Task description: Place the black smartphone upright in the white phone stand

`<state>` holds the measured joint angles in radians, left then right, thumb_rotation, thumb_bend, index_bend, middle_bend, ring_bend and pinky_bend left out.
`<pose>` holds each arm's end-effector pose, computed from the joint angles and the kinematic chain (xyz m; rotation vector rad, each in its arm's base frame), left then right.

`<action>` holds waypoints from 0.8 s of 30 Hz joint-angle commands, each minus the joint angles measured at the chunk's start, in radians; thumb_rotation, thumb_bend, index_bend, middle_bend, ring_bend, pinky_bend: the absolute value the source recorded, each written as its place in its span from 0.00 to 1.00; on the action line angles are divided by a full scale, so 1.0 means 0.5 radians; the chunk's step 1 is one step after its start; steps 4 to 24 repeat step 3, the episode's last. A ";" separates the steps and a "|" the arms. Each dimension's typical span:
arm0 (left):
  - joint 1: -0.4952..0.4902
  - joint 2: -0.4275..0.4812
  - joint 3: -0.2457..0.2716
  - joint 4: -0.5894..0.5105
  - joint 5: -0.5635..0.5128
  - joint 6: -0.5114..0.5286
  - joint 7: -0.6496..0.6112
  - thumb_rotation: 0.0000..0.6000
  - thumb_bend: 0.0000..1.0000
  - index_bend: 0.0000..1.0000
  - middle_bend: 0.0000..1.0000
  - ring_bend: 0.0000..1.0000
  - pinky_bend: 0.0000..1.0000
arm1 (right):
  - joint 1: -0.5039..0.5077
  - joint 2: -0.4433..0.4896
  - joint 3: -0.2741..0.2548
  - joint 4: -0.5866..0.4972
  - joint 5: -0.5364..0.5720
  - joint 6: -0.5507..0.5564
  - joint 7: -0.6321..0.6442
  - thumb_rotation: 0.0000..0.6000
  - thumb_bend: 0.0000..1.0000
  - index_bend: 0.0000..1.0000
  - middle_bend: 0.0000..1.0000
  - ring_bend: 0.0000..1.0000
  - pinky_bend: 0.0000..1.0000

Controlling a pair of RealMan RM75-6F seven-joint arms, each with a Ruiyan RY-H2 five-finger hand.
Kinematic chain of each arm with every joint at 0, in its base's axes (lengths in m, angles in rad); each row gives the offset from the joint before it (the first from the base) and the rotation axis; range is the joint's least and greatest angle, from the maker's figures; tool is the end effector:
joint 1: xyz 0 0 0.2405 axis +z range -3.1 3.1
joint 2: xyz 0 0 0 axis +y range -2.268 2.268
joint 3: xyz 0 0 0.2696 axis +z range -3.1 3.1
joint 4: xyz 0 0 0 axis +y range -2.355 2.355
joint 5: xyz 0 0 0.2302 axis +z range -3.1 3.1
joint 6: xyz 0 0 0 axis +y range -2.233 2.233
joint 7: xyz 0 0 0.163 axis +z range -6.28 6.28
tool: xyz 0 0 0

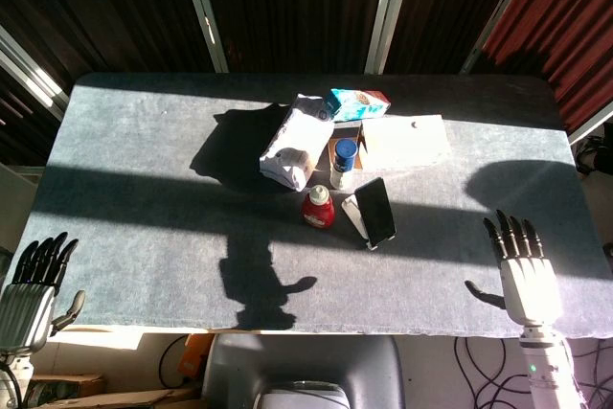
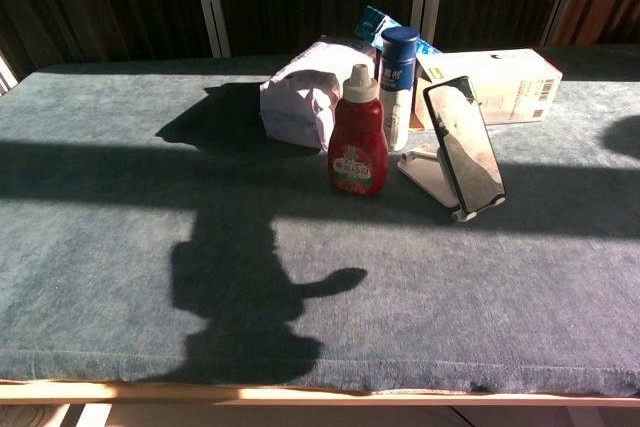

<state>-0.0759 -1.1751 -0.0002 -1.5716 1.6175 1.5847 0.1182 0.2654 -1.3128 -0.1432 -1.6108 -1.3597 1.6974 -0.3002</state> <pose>-0.3161 0.1874 0.1311 -1.4762 -0.7440 -0.9169 -0.2991 -0.2123 0.0922 1.4145 -0.7498 0.8507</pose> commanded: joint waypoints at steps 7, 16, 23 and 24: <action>-0.001 -0.002 0.004 -0.004 0.003 -0.015 0.010 1.00 0.36 0.00 0.00 0.00 0.06 | -0.031 0.052 0.054 0.002 -0.047 -0.104 0.044 1.00 0.27 0.00 0.00 0.00 0.00; -0.001 -0.002 0.004 -0.004 0.003 -0.015 0.010 1.00 0.36 0.00 0.00 0.00 0.06 | -0.031 0.052 0.054 0.002 -0.047 -0.104 0.044 1.00 0.27 0.00 0.00 0.00 0.00; -0.001 -0.002 0.004 -0.004 0.003 -0.015 0.010 1.00 0.36 0.00 0.00 0.00 0.06 | -0.031 0.052 0.054 0.002 -0.047 -0.104 0.044 1.00 0.27 0.00 0.00 0.00 0.00; -0.001 -0.002 0.004 -0.004 0.003 -0.015 0.010 1.00 0.36 0.00 0.00 0.00 0.06 | -0.031 0.052 0.054 0.002 -0.047 -0.104 0.044 1.00 0.27 0.00 0.00 0.00 0.00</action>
